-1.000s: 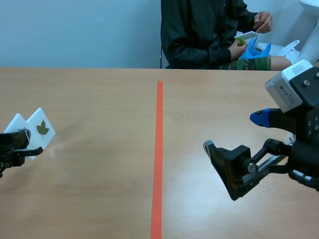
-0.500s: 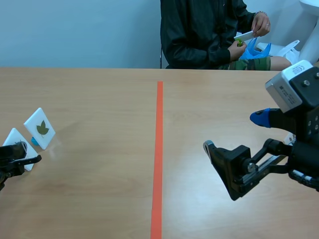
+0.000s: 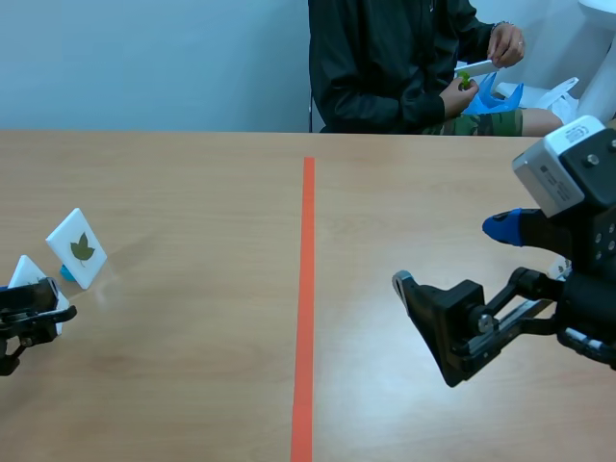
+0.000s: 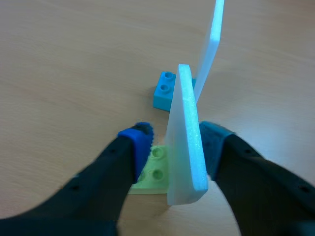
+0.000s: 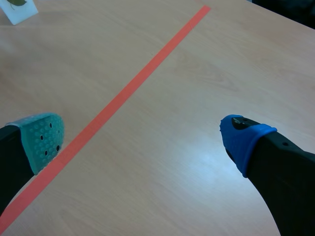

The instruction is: Sort the leaf by its shape. The table is split by an orange tape line. A compound leaf with several leaflets goes to the left side, a simple leaf with one blade goes to the right side. Return to the home posture when a red brick is placed on the table.

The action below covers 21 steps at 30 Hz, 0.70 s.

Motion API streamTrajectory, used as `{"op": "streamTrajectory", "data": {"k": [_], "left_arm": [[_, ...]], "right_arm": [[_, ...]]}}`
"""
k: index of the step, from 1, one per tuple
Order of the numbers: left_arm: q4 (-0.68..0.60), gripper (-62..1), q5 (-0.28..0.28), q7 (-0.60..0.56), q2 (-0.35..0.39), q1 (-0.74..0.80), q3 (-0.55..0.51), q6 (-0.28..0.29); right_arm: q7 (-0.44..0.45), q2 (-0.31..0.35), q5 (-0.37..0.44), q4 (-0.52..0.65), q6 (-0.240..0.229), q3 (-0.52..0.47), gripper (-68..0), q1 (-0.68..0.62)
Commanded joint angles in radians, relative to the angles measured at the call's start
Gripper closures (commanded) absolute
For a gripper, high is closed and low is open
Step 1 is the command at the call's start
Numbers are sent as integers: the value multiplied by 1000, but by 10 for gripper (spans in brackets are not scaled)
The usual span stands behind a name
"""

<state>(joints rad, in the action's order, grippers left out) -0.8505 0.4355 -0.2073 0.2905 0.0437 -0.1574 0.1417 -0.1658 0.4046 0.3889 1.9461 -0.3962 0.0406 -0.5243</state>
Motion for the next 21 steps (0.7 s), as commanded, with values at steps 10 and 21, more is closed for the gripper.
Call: {"op": "streamTrajectory", "data": {"k": [10,21], "left_arm": [[-158,-613,3,-6,43,23,-2,10],[-593,-623,3,82,99,229,-66,147]], "right_arm": [[15,0,8,7,7,-10,-679,12],[19,0,8,7,7,-10,-679,12]]}}
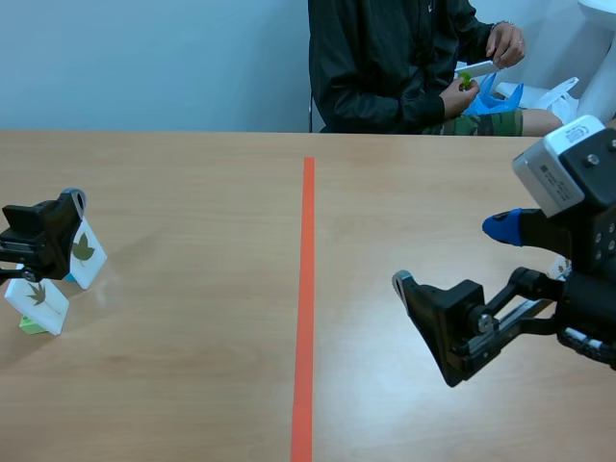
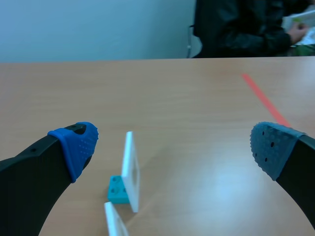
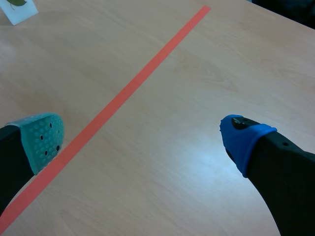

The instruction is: Sort the leaf by its shape. The table is split by an orange tape line. A compound leaf with several leaflets goes to the left side, a simple leaf with one blade goes to the right side. Return to the home posture when a red brick is placed on the table.

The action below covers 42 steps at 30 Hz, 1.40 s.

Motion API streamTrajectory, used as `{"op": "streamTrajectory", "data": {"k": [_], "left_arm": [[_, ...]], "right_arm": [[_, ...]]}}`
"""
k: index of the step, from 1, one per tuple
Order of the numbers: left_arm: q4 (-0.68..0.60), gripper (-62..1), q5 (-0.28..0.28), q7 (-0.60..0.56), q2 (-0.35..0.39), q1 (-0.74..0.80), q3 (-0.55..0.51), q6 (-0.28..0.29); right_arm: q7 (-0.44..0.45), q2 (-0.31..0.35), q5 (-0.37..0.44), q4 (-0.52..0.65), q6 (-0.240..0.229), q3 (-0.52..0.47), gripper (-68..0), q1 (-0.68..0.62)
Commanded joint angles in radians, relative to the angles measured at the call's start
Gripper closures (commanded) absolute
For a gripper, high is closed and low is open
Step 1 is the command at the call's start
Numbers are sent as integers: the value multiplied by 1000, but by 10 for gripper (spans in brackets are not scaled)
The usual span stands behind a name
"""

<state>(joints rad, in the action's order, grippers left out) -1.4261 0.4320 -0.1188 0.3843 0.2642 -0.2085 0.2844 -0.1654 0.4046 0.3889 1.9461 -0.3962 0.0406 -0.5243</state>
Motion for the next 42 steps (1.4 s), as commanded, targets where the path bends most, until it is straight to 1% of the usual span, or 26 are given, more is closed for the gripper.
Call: {"op": "streamTrajectory", "data": {"k": [1,5,8,9,11,16,22,24,27,29,31,42], "left_arm": [[-60,-623,6,7,7,32,-22,27],[-208,-623,6,47,18,127,-24,135],[-300,-623,6,96,17,196,-24,202],[-324,-623,6,105,15,217,-23,217],[-362,-623,6,129,15,254,-17,228],[-402,-623,6,167,14,315,19,229],[-402,-623,-14,185,4,317,127,224],[-402,-623,-36,185,-7,317,164,211],[-402,-623,-75,183,-16,310,214,158],[-401,-623,-93,183,-28,299,226,120],[-401,-623,-93,183,-39,292,227,98],[-401,-623,-92,184,-40,287,227,95]], "right_arm": [[21,0,8,7,7,-10,-679,12],[23,0,8,7,7,-10,-679,12],[23,0,8,7,7,-10,-679,12],[23,0,8,7,7,-10,-679,12],[27,0,10,7,7,-10,-679,12],[27,0,35,7,7,-10,-679,12],[25,0,42,7,7,-10,-679,11],[25,0,42,7,7,-10,-679,11],[25,0,46,7,7,-10,-679,11],[26,0,46,7,7,-10,-679,11],[25,0,45,7,7,-10,-679,11],[25,0,45,7,7,-10,-679,11]]}}
